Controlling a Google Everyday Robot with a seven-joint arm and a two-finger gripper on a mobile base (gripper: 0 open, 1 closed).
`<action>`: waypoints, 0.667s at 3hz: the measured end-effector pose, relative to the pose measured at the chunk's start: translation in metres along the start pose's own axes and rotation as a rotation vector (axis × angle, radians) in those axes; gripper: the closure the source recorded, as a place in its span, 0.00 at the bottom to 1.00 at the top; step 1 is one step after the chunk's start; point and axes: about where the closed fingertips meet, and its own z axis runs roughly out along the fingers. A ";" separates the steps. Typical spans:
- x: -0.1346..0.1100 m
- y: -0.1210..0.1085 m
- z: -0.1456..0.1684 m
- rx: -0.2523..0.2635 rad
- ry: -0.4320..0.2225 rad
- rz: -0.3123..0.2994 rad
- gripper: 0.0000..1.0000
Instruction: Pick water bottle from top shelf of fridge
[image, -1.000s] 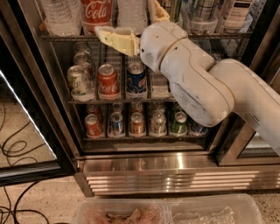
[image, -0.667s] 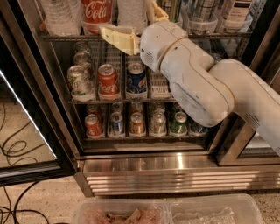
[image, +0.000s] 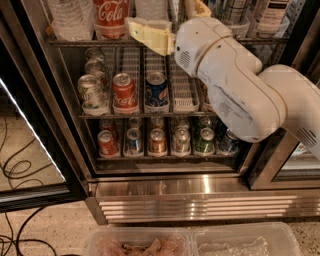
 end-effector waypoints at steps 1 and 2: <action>0.000 0.000 0.000 0.000 0.000 0.000 0.14; 0.000 0.000 0.000 0.000 0.000 0.000 0.22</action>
Offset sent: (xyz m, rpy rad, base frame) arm 0.0000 0.0000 0.0000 0.0000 0.0000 0.0000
